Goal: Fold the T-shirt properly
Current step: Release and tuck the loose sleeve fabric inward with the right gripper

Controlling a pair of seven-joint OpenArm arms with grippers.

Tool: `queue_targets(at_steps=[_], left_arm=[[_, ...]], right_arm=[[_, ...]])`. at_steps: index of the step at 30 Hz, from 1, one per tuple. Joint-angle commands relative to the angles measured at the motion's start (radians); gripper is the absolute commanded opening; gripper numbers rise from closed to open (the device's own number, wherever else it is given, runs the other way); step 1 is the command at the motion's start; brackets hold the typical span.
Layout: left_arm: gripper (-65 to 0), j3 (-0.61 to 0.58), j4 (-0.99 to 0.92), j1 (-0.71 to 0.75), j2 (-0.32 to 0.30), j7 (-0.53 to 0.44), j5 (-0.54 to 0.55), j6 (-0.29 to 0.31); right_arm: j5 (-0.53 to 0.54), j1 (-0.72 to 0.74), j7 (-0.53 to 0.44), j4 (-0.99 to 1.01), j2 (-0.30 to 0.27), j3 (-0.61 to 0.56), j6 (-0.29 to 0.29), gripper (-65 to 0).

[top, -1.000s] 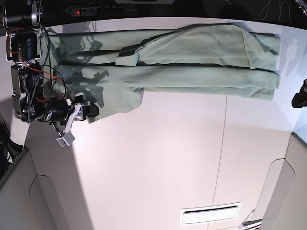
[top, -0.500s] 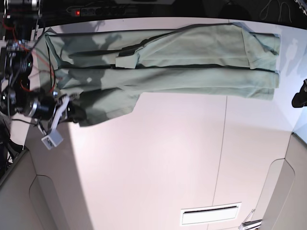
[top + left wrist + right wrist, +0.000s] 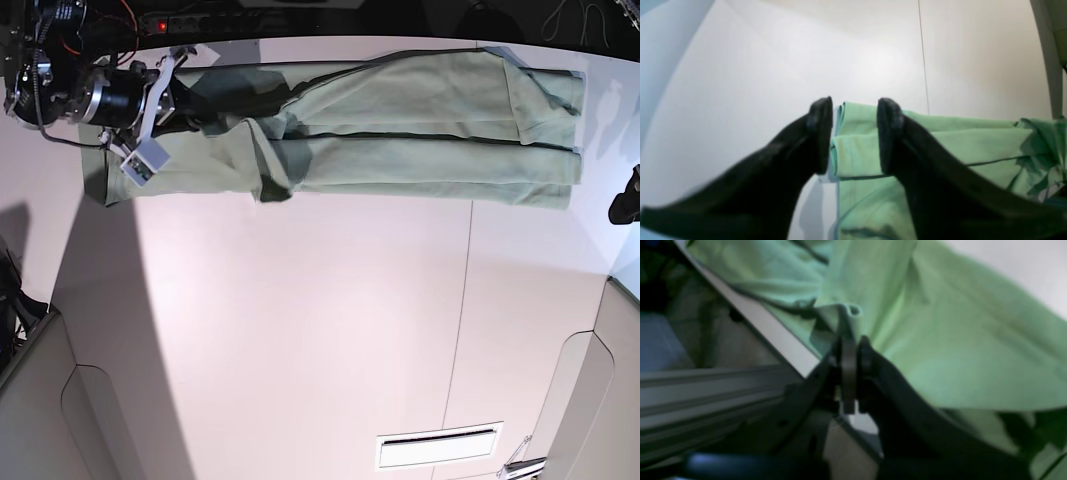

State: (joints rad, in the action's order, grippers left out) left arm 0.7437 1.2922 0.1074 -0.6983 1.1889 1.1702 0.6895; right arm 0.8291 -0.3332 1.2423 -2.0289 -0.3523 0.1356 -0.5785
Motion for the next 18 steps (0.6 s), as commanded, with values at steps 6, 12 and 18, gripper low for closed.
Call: queue_targets(at_steps=[6,12,18], left_arm=[[-40.1,0.008,0.016,-0.01,-0.03,-0.018,0.019,0.009],[-40.1,0.009,0.016,-0.01,-0.031,-0.018,0.019,0.009],[-40.0,0.042,0.016,-0.01,-0.031,-0.016,0.014,0.009]], right_arm=[[0.021,0.0,-0.014,-0.016,-0.01,0.006,-0.002,-65.0],[0.024,0.0,-0.015,-0.016,-0.01,0.006,-0.002,-45.3],[0.042,0.018,-0.027,-0.039,-0.011,0.009,-0.002,-30.7]])
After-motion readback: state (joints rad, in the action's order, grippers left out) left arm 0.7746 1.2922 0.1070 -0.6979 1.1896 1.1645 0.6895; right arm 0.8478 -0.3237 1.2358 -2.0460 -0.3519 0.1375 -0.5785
